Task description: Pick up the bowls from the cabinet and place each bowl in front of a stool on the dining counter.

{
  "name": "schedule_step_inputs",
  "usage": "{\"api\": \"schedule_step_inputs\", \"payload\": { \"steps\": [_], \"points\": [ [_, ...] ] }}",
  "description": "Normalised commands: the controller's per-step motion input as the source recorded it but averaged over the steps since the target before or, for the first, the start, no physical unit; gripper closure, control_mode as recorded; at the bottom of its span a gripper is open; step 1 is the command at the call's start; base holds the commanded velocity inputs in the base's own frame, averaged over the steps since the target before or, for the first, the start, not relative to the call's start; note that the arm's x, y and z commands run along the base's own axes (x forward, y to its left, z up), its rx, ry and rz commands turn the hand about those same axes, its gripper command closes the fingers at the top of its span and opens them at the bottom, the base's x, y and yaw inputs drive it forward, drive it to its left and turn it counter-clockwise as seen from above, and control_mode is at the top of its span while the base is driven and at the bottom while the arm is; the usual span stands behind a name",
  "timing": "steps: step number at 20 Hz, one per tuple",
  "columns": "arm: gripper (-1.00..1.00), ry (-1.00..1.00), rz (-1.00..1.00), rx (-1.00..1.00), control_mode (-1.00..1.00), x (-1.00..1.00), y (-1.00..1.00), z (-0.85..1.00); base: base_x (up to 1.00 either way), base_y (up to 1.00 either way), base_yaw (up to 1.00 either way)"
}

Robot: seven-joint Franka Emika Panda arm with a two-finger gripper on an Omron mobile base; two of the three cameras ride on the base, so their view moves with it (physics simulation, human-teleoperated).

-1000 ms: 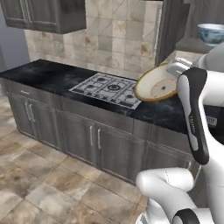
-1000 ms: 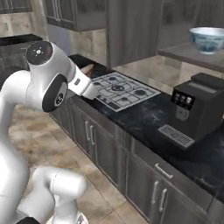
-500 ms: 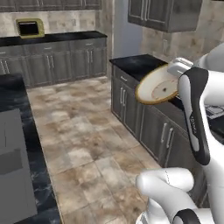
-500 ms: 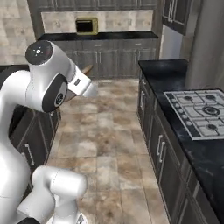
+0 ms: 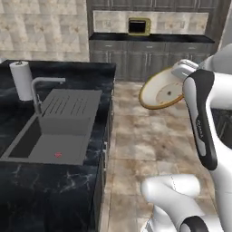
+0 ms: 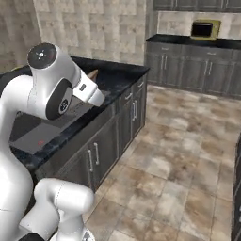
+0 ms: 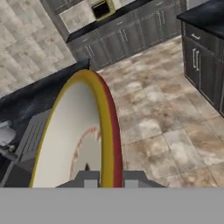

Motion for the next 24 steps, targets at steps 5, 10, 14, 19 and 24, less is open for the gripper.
{"api": "schedule_step_inputs", "payload": {
  "steps": [5,10,14,19,24],
  "points": [
    [1.0,0.0,0.0,0.0,1.0,0.0,0.0,0.0,-0.79,0.26,0.67],
    [1.0,0.0,0.0,0.0,1.0,0.0,0.0,0.0,-0.93,0.59,0.57],
    [1.0,0.0,0.0,0.0,1.0,0.0,0.0,0.0,-0.8,0.84,0.52],
    [1.0,0.0,0.0,0.0,1.0,0.0,0.0,0.0,-0.14,1.0,0.38],
    [1.0,0.0,0.0,0.0,1.0,0.0,0.0,0.0,0.51,1.0,0.19]
  ]
}}
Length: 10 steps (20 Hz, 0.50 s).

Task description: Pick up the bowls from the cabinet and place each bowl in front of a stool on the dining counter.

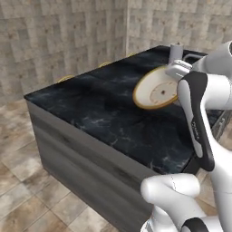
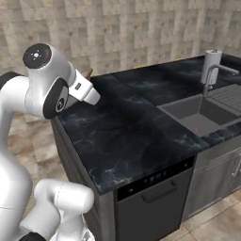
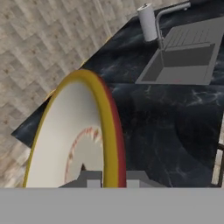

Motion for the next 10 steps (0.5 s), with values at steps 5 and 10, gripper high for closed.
{"api": "schedule_step_inputs", "payload": {
  "steps": [5,10],
  "points": [
    [1.0,0.0,0.0,0.0,1.0,0.0,0.0,0.0,0.84,1.0,0.1],
    [1.0,0.0,0.0,0.0,1.0,0.0,0.0,0.0,0.88,1.0,0.0]
  ]
}}
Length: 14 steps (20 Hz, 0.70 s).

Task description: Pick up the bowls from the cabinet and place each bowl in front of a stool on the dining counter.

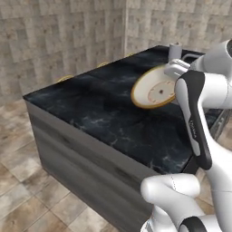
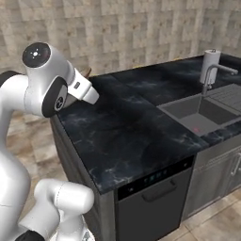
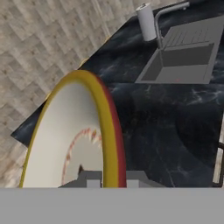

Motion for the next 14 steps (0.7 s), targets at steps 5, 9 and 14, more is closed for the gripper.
{"api": "schedule_step_inputs", "payload": {
  "steps": [5,9,14],
  "points": [
    [1.0,0.0,0.0,0.0,1.0,0.0,0.0,0.0,0.39,1.0,-0.29],
    [1.0,0.0,0.0,0.0,1.0,0.0,0.0,0.0,0.17,1.0,-0.56],
    [1.0,0.0,0.0,0.0,1.0,0.0,0.0,0.0,0.17,1.0,-0.58]
  ]
}}
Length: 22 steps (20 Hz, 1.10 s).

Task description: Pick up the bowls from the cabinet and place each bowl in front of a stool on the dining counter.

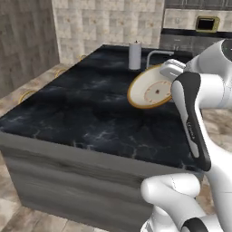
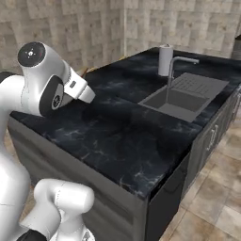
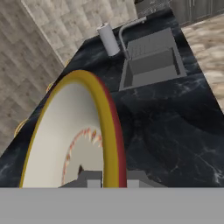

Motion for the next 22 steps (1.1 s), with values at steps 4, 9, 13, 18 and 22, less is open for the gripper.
{"api": "schedule_step_inputs", "payload": {
  "steps": [4,9,13,18,22],
  "points": [
    [1.0,0.0,0.0,0.0,1.0,0.0,0.0,0.0,0.13,1.0,-0.55],
    [1.0,0.0,0.0,0.0,1.0,0.0,0.0,0.0,0.02,1.0,-0.46],
    [1.0,0.0,0.0,0.0,1.0,0.0,0.0,0.0,-0.13,1.0,-0.32],
    [1.0,0.0,0.0,0.0,1.0,0.0,0.0,0.0,-0.39,1.0,-0.21],
    [1.0,0.0,0.0,0.0,1.0,0.0,0.0,0.0,-0.63,1.0,-0.13]
  ]
}}
